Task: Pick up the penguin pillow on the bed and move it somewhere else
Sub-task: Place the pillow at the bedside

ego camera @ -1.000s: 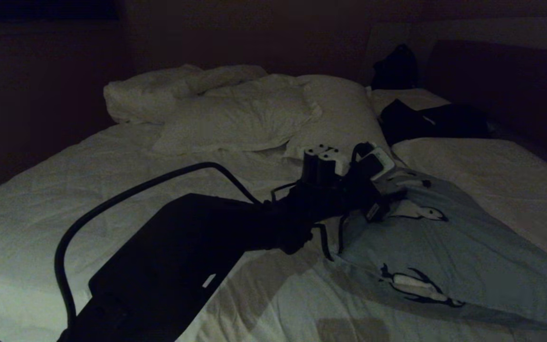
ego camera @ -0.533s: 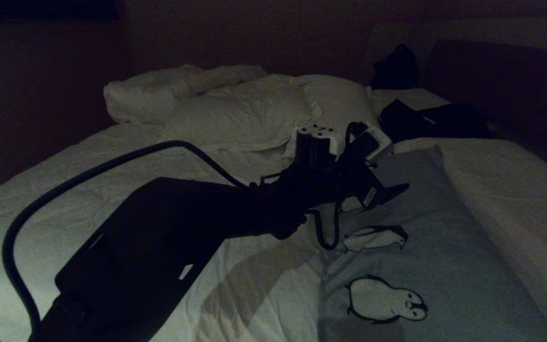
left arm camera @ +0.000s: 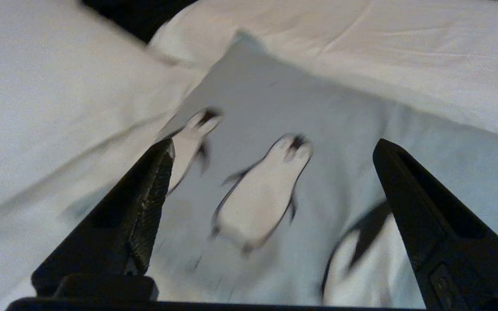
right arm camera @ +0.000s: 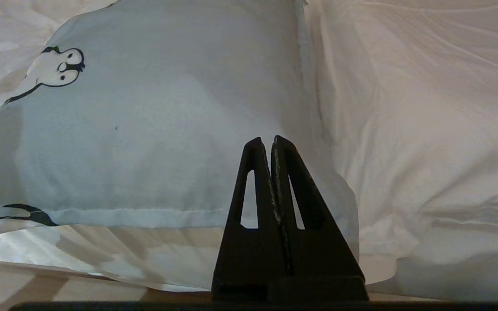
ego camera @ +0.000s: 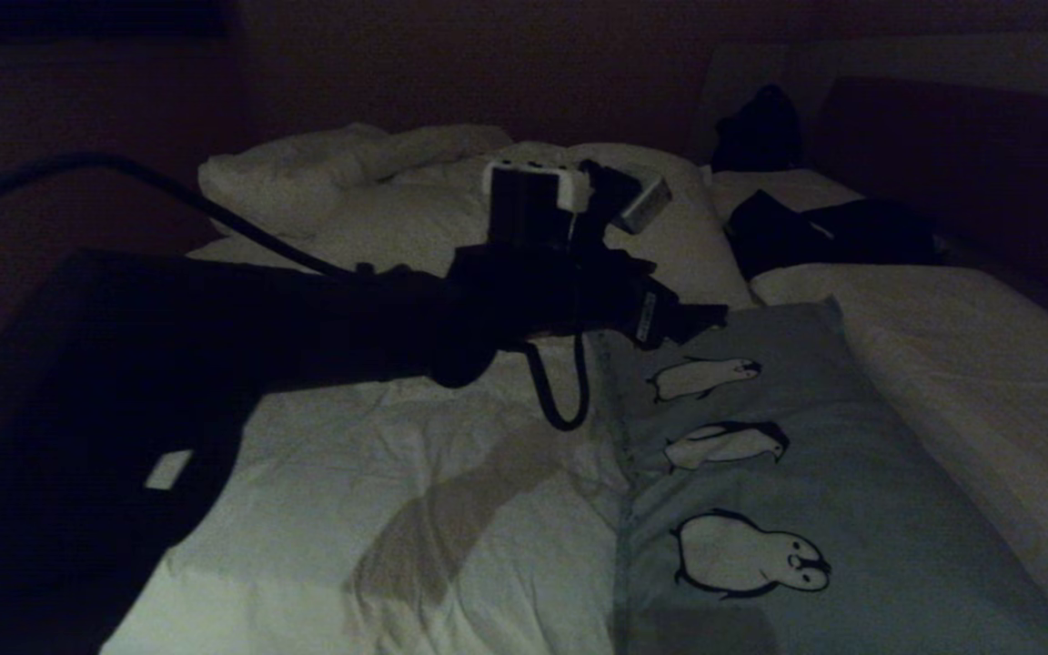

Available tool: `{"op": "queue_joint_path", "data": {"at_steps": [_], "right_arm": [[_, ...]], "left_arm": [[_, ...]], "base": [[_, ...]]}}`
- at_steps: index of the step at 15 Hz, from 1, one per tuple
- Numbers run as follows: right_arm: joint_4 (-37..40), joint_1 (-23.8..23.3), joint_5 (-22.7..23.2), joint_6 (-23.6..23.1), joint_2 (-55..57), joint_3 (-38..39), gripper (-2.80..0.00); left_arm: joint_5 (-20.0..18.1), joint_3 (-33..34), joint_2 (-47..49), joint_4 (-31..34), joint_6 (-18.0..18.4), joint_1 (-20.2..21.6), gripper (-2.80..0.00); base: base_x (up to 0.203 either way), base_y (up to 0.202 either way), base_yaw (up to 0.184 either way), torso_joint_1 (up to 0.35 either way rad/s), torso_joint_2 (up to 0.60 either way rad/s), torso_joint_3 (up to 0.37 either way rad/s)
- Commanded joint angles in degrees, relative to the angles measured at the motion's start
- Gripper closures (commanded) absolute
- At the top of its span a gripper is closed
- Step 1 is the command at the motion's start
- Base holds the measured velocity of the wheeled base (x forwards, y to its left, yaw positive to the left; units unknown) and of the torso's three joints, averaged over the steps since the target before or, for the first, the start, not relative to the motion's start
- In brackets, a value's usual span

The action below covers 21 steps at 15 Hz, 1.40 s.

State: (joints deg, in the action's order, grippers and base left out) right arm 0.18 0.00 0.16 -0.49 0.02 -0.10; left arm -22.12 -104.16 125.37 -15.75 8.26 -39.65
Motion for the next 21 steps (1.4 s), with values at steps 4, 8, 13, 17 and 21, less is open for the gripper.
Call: {"op": "queue_joint_path", "data": {"at_steps": [4, 8, 13, 17, 21], "right_arm": [[-0.01, 0.0, 0.02, -0.04, 0.06, 0.01, 0.0], [0.01, 0.0, 0.02, -0.04, 0.06, 0.01, 0.0], [-0.01, 0.0, 0.02, -0.04, 0.06, 0.01, 0.0], [0.01, 0.0, 0.02, -0.04, 0.06, 0.01, 0.0], [-0.01, 0.0, 0.02, -0.04, 0.06, 0.01, 0.0]], "left_arm": [[7.47, 16.91, -19.45, 4.39, -0.73, 13.26, 0.0], [12.03, 32.33, -31.41, 4.29, -0.94, 25.09, 0.0], [16.85, 47.34, -49.77, 4.92, -1.82, 29.9, 0.0], [26.2, 61.07, -65.84, 5.37, -2.08, 30.48, 0.0], [39.51, 68.19, -75.37, 9.07, -2.19, 30.59, 0.0]], "base": [[0.0, 0.0, 0.0, 0.0, 0.0, 0.0], [0.0, 0.0, 0.0, 0.0, 0.0, 0.0], [0.0, 0.0, 0.0, 0.0, 0.0, 0.0], [0.0, 0.0, 0.0, 0.0, 0.0, 0.0], [0.0, 0.0, 0.0, 0.0, 0.0, 0.0]]}}
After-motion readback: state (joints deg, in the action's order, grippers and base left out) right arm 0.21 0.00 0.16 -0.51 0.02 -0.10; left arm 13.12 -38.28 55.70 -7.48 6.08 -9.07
